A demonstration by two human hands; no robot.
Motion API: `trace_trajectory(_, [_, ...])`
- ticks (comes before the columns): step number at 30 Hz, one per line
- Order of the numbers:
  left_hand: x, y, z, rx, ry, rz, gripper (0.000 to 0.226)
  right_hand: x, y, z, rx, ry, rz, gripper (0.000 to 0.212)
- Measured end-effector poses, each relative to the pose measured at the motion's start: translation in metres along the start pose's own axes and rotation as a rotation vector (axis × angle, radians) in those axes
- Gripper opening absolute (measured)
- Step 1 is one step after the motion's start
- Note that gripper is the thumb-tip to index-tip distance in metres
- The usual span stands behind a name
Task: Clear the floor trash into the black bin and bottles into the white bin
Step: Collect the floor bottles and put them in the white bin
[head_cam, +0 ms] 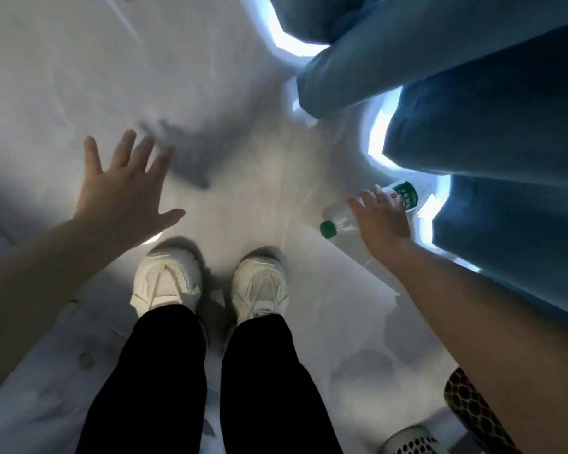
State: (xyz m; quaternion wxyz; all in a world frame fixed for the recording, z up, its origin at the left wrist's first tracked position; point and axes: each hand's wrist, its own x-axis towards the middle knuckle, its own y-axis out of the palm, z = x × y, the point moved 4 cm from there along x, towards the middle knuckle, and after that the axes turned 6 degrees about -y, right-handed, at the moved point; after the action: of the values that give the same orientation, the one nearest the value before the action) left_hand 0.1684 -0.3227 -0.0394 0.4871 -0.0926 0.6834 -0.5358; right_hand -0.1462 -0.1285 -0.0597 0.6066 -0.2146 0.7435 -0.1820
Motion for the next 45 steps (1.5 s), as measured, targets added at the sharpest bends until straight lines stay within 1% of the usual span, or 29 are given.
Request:
trace_trajectory(4, [-0.023,-0.056,0.006,-0.050,-0.068,0.052,0.099,-0.024,-0.066,0.017,0.192,-0.033,-0.042,0.071])
trace_trajectory(6, [-0.036,-0.094,0.009,-0.073,-0.092,0.063,0.098,-0.038,-0.115,0.028,0.308,-0.019,-0.063,0.068])
trace_trajectory(10, [-0.066,-0.182,0.028,-0.153,-0.183,0.040,0.097,-0.069,-0.228,0.044,0.613,0.033,-0.097,0.064])
trace_trajectory(12, [-0.073,-0.207,0.036,-0.171,-0.228,0.058,0.097,-0.080,-0.264,0.054,0.709,0.043,-0.103,0.063])
trace_trajectory(15, [-0.078,-0.248,0.053,-0.244,-0.311,0.067,0.096,-0.098,-0.320,0.058,0.789,0.047,-0.160,0.064])
trace_trajectory(18, [-0.067,-0.276,0.072,-0.353,-0.395,0.080,0.096,-0.103,-0.364,0.056,0.786,0.042,-0.202,0.065])
trace_trajectory(20, [-0.057,-0.285,0.086,-0.416,-0.450,0.119,0.097,-0.098,-0.385,0.055,0.794,0.050,-0.206,0.066])
trace_trajectory(23, [-0.030,-0.285,0.109,-0.515,-0.521,0.140,0.097,-0.082,-0.409,0.051,0.810,0.090,-0.218,0.065])
trace_trajectory(26, [0.004,-0.276,0.132,-0.560,-0.552,0.163,0.096,-0.049,-0.428,0.050,0.811,0.145,-0.229,0.064])
trace_trajectory(31, [0.053,-0.229,0.155,-0.637,-0.651,0.187,0.095,0.022,-0.441,0.066,0.822,0.102,-0.236,0.067])
trace_trajectory(34, [0.080,-0.194,0.155,-0.665,-0.697,0.239,0.095,0.064,-0.434,0.072,0.836,0.097,-0.221,0.068])
trace_trajectory(37, [0.109,-0.159,0.147,-0.745,-0.740,0.255,0.098,0.104,-0.420,0.074,0.818,0.072,-0.203,0.064])
trace_trajectory(40, [0.132,-0.130,0.133,-0.745,-0.713,0.276,0.102,0.132,-0.404,0.072,0.783,0.042,-0.182,0.063])
trace_trajectory(43, [0.152,-0.114,0.120,-0.762,-0.709,0.294,0.105,0.147,-0.384,0.066,0.790,0.045,-0.148,0.065])
trace_trajectory(45, [0.168,-0.112,0.118,-0.800,-0.734,0.268,0.108,0.157,-0.376,0.063,0.803,0.045,-0.138,0.065])
